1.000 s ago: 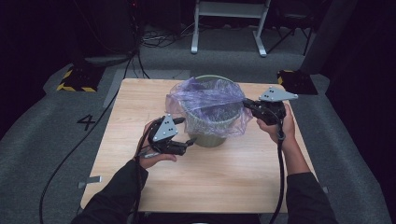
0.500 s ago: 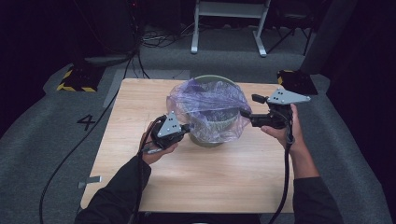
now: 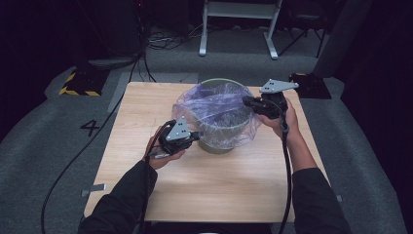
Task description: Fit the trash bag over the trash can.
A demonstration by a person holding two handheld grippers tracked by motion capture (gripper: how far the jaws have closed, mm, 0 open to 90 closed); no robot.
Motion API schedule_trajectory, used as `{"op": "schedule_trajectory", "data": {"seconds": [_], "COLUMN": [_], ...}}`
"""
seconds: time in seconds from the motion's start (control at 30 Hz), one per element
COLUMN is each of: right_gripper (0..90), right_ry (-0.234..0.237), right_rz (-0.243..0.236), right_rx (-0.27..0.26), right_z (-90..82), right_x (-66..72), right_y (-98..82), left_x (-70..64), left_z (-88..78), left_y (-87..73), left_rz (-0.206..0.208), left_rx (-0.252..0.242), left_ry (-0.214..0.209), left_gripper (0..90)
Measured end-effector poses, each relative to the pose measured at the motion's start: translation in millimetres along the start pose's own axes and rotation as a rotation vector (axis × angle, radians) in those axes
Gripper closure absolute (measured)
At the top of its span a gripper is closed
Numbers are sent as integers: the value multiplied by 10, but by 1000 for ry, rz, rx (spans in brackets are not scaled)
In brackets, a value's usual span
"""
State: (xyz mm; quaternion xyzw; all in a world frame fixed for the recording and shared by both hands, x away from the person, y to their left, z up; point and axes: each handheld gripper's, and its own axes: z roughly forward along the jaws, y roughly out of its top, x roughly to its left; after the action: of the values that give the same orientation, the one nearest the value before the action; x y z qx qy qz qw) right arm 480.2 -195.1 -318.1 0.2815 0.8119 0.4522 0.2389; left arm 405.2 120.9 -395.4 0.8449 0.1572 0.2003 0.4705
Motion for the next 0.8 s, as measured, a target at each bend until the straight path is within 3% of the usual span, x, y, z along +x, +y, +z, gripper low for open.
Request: {"op": "schedule_trajectory", "data": {"seconds": [0.17,0.33,0.53,0.67,0.73,0.8], "right_gripper": [893,893,893,893,893,893], "right_ry": [-89,-161,-219,-211,-214,-209], "right_rz": [90,144,145,157,159,162], "right_rx": [-21,-12,20,17,18,12], "right_z": [106,174,277,301,298,289], "right_x": [-143,-283,-407,-439,-441,-436], "right_y": [26,7,-56,-77,-80,-76], "left_x": [-34,-91,-162,-181,-190,-211], "left_z": [68,150,188,76,-2,-92], "left_y": [-47,-148,-293,-339,-340,-341], "left_rz": [9,10,25,26,-3,-14], "left_rx": [36,84,140,108,91,67], "left_ry": [-31,-70,-99,-118,-107,-121], "left_gripper": [900,900,900,885,617,511]}}
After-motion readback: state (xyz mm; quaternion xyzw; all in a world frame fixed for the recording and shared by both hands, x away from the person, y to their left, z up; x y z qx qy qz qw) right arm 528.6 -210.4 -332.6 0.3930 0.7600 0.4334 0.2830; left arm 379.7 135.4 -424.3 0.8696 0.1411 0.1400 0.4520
